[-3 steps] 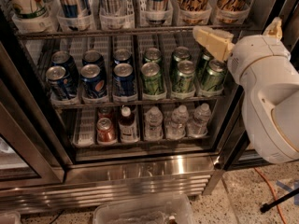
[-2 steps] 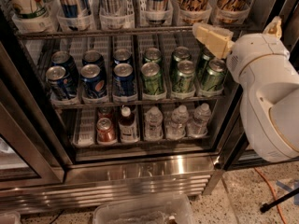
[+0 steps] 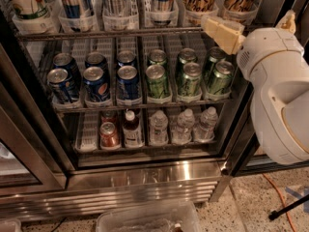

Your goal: Pick orange can from top shelf of fridge

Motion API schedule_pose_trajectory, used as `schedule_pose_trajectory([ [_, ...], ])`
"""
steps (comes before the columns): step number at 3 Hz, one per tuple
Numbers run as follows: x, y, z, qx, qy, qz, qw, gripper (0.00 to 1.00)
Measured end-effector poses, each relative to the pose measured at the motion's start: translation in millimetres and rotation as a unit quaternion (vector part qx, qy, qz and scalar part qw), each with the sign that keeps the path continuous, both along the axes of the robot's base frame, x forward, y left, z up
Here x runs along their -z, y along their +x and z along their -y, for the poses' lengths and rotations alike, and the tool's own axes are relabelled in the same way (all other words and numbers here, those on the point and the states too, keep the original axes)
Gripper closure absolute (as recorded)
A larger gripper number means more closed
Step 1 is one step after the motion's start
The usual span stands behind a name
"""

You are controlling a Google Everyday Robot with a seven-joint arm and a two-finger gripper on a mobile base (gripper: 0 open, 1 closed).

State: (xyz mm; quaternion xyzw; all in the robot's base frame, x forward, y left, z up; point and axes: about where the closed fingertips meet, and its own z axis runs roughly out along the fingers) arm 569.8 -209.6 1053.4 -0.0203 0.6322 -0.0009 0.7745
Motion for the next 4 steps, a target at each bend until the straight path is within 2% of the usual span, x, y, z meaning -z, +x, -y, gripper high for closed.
schedule_pose_trajectory([
  [3, 1.5, -17.4, -21.7, -0.035, -0.024, -0.012, 0.9990, 0.00],
  [4, 1.5, -17.4, -21.7, -0.035, -0.024, -0.012, 0.9990, 0.00],
])
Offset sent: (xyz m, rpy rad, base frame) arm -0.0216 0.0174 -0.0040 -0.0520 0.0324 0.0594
